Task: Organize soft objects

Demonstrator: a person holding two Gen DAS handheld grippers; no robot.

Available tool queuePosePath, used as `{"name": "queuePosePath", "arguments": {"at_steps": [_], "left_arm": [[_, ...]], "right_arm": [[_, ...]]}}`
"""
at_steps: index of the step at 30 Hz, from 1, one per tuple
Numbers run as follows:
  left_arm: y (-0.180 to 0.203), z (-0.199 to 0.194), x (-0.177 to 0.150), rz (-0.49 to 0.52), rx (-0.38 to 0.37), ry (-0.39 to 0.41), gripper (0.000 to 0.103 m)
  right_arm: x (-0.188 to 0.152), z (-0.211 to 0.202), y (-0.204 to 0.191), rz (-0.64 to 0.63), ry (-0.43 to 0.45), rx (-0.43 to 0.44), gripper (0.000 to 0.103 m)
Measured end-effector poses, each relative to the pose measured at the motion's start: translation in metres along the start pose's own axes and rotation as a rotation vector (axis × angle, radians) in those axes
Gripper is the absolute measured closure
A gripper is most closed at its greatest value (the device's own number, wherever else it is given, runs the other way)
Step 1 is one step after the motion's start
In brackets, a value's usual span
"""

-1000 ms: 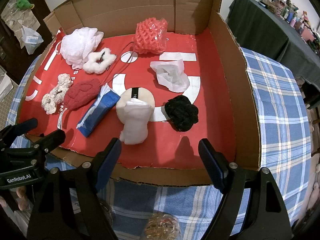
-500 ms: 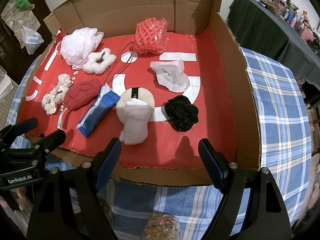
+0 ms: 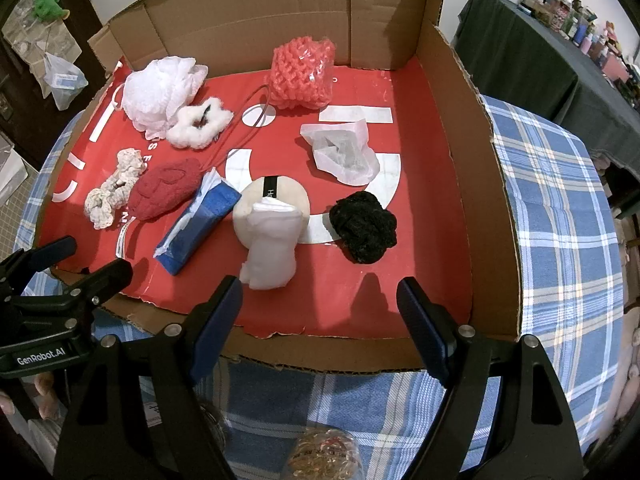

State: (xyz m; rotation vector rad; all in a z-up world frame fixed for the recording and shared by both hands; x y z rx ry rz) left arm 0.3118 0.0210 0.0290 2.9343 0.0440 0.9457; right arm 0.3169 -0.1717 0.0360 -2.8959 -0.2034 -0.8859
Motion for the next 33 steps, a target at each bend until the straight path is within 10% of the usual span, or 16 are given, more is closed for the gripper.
{"name": "queuePosePath", "arguments": {"at_steps": [33], "left_arm": [[0.0012,0.0014,0.0006,-0.009,0.003,-0.007,0.001]], "right_arm": [[-0.0018,-0.0003,0.0004,0.004,0.004,0.002,0.024]]}}
Point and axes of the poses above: each gripper's, at about its wrist camera, not at the fingertips, and z roughly the way its jaws point, y to its right, x to its top, the point moved 4 cm from there along z, roughly the way its jaws point, and after that the axes turned 11 degrees about y, right-handed, at the moved point
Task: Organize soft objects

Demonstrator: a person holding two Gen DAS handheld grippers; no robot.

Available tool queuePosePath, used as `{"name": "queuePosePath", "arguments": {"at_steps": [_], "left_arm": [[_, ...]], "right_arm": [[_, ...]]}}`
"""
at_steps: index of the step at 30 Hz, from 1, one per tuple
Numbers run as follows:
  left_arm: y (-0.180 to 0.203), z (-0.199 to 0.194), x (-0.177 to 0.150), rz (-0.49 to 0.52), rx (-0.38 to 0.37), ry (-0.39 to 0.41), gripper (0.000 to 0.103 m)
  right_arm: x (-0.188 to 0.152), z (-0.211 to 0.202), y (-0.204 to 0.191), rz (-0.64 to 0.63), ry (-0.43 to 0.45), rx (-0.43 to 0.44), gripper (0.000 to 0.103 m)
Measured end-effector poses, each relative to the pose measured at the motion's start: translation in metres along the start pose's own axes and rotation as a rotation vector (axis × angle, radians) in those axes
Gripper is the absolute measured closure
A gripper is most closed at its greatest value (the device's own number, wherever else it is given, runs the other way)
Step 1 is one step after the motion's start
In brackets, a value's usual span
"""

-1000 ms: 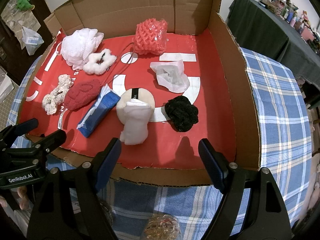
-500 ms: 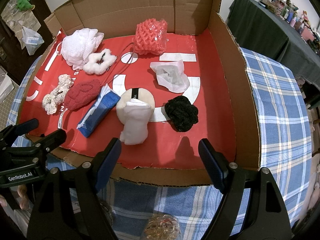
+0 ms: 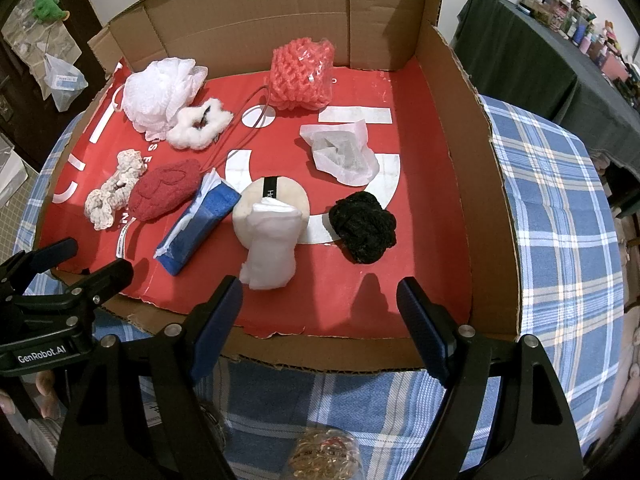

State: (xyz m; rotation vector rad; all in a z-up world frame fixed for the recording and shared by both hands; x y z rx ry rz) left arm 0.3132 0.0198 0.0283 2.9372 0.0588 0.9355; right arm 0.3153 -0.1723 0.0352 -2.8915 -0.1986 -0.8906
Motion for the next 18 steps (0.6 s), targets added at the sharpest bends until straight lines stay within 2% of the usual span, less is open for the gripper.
{"name": "queuePosePath", "arguments": {"at_steps": [4,7,11,14,18], "left_arm": [[-0.001,-0.002,-0.001,-0.012,-0.008,0.001,0.001],[-0.002,-0.01,-0.002,-0.003,-0.022,0.016,0.001],[-0.008,-0.04,0.007,-0.031,-0.026,0.081,0.001],[-0.014,-0.08,0.014,-0.042,-0.017,0.171,0.0],[-0.012,-0.137,0.009,0.002,-0.031,0.303,0.0]], "right_arm": [[-0.001,0.0,-0.002,0.0,-0.008,0.018,0.024],[0.001,-0.008,-0.002,-0.022,0.014,-0.005,0.024],[0.014,-0.044,-0.002,-0.005,0.086,-0.007,0.024],[0.018,-0.079,-0.002,-0.004,0.156,-0.019,0.024],[0.006,-0.143,-0.007,-0.03,0.294,-0.017,0.023]]}}
Point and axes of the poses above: each gripper's, at about its wrist camera, not at the fingertips, and z roughly the way its jaws point, y to its right, x to its top, the point moved 4 cm from there along z, roughly the way its jaws point, and after that the axes turned 11 degrees about y, right-handed, at the moved point
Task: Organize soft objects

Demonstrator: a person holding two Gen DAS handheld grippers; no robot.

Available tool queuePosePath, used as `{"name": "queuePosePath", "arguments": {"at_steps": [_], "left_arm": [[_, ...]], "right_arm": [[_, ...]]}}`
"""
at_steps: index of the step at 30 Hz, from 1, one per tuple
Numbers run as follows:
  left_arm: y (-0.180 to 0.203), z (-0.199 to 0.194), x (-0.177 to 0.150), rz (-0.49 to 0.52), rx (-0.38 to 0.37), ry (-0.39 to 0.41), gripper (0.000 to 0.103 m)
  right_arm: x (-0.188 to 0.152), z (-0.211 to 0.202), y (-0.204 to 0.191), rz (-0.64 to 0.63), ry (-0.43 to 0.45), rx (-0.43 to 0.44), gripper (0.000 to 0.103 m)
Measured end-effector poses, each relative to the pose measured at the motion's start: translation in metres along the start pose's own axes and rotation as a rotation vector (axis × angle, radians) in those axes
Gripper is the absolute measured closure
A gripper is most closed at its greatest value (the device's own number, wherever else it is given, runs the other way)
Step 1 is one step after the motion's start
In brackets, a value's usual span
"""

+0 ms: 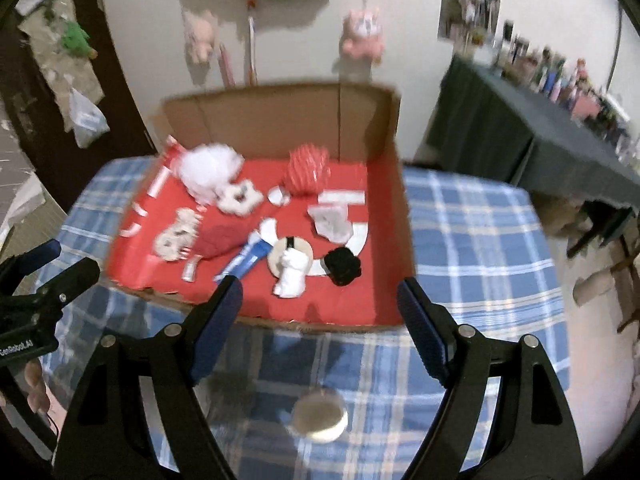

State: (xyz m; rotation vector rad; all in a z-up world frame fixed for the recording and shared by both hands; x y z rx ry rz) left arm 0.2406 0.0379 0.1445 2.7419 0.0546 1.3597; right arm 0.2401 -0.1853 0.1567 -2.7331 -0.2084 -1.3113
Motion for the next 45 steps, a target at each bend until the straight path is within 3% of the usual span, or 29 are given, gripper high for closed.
{"name": "queuePosePath", "arguments": {"at_steps": [3,8,13,18,27,35,45], "left_arm": [[0.007,-0.044,-0.006,0.033,-0.03,0.102,0.0],[0.021,-0.095,-0.041,0.066,-0.046,0.246,0.0],[0.029,-0.102,-0.086,0.065,-0.044,0.292,0.0],[0.033,-0.079,-0.127,0.07,-0.029,0.255,0.0],[0.029,-0.016,-0.182,0.077,0.01,0.077,0.0],[0.03,0.002,-0.191,0.087,0.057,-0.015,0.0],[0.031,0.004,-0.194,0.087,0.09,-0.014,0.0]], "right_arm": [[-0.011,-0.04,-0.005,-0.023,0.085,0.009,0.008],[-0.06,-0.086,-0.02,-0.092,0.181,0.015,0.008],[-0.117,-0.085,-0.023,-0.085,0.193,-0.001,0.006],[-0.157,-0.052,-0.014,-0.066,0.134,-0.029,0.006],[-0.199,0.008,0.003,-0.033,-0.009,-0.08,0.006],[-0.205,0.014,0.012,0.005,-0.024,-0.08,0.004],[-0.206,0.013,0.011,0.012,-0.02,-0.093,0.001]]}}
Point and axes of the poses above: each gripper's, at about its wrist camera, not at the fingertips, and z roughly the way its jaws point, y to its right, x to its top, the point moved 4 cm from there along z, roughly the way its jaws point, and after that the axes turned 11 degrees about y, right-handed, at the moved point
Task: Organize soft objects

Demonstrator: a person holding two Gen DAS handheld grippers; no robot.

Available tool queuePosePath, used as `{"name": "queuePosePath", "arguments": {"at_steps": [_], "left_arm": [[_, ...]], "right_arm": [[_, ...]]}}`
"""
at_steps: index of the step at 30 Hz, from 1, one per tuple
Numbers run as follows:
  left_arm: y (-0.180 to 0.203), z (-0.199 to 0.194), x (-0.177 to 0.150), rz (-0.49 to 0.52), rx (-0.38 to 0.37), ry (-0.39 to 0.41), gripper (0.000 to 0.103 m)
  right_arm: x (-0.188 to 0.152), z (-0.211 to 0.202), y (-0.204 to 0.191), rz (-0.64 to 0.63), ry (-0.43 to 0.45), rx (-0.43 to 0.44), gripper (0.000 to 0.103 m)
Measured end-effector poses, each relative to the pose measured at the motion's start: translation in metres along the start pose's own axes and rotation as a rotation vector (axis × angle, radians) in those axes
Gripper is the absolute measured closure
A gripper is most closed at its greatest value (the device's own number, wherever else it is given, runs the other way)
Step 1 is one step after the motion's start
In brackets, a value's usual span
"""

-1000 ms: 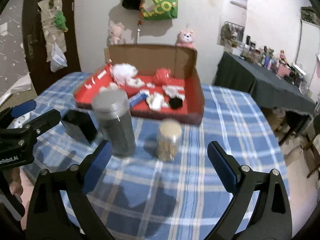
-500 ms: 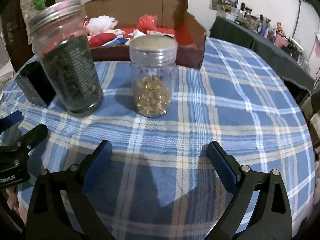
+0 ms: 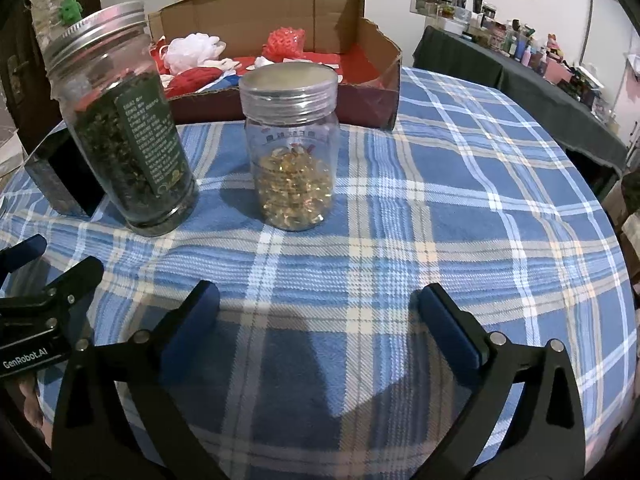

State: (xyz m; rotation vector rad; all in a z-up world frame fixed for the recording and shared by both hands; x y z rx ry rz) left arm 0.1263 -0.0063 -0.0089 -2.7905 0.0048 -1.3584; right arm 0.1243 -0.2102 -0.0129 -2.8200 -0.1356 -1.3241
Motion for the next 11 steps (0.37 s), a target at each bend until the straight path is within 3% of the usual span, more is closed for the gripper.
{"name": "queuePosePath", "arguments": {"at_steps": [11], "left_arm": [[0.0003,-0.0003,0.0001,-0.003,0.004,0.003,0.0]], "right_arm": [[0.0,-0.0001,0.0008,0.001,0.0,0.001,0.0]]}}
Point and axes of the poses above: each gripper's, at about its wrist camera, not at the fingertips, and z roughly the way its jaws point, y to its right, x to its top, the point moved 4 cm from there along z, roughly the way its jaws point, and after that the axes turned 11 degrees about y, right-handed, at the moved point
